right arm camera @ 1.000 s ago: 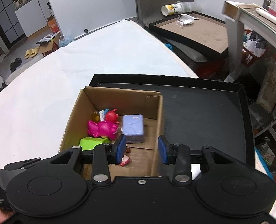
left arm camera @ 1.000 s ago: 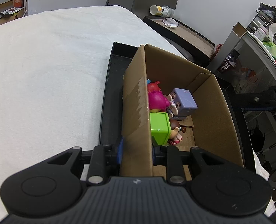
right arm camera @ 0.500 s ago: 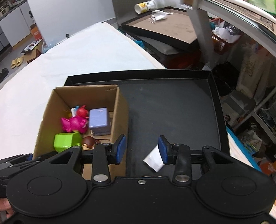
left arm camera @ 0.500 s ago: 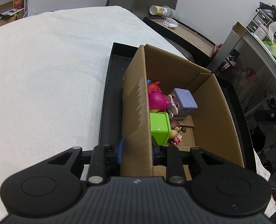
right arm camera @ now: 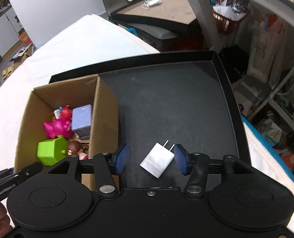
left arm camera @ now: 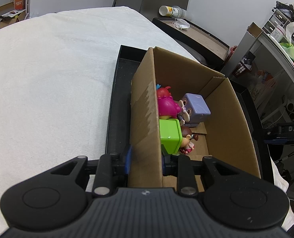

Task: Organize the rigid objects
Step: 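Move the right tool back over the white charger plug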

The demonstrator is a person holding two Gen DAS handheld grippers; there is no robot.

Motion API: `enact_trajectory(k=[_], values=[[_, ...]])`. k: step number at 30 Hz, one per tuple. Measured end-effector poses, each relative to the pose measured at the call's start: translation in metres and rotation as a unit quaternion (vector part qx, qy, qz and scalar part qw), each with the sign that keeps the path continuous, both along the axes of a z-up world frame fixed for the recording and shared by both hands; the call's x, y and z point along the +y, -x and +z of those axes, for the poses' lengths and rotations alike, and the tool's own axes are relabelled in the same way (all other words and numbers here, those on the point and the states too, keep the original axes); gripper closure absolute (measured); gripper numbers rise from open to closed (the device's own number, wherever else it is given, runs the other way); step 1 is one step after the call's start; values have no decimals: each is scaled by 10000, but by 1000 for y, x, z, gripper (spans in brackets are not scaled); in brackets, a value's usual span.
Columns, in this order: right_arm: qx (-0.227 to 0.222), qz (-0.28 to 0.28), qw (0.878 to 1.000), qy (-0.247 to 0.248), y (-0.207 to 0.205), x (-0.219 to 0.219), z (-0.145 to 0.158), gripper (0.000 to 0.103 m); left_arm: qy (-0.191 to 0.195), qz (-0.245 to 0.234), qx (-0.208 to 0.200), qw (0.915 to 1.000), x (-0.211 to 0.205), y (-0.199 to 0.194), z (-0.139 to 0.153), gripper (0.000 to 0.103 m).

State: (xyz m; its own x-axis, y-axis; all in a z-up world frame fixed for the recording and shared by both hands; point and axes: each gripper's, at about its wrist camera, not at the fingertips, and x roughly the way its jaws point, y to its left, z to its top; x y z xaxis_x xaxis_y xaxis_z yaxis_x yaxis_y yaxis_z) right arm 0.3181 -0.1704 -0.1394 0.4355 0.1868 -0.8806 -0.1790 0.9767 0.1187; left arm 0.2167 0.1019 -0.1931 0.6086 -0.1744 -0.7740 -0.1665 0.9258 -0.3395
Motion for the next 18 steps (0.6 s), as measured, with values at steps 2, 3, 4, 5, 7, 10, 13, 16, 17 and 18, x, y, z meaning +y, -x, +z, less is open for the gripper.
enact_trajectory(k=[2,3,4,5,7,10,13,16,17,18], values=[[40,-20,10000,-18,-2,-1,-6,44,1,-2,-2,10000,0,0,0,77],[55,-36,10000,-24,-3,-1,-9,43,1,-2,-2,10000,0,0,0,77],[70,-55,10000,-26,-3,-1,-12,40,-3,-2,-4,10000,0,0,0,77],[83,-71,9999,-26,-4,-1,-15,38,-7,-4,-3,10000,0,0,0,77],[100,-104,9999,-23,-6,-2,-22,37,-8,-3,-3,10000,0,0,0,77],[138,-129,9998,-29,-9,-3,-32,37,-7,-1,-3,10000,0,0,0,77],[215,-195,9995,-85,-14,-6,-41,35,-17,-5,-4,10000,0,0,0,77],[285,-212,9993,-65,-17,-5,-49,35,-21,-5,2,10000,-1,-1,-1,77],[306,-197,9993,-68,-19,-4,-52,35,-23,-4,6,10000,-1,-1,-1,77],[315,-179,9993,-64,-19,-3,-54,35,-24,-4,10,10000,-1,-1,-1,77]])
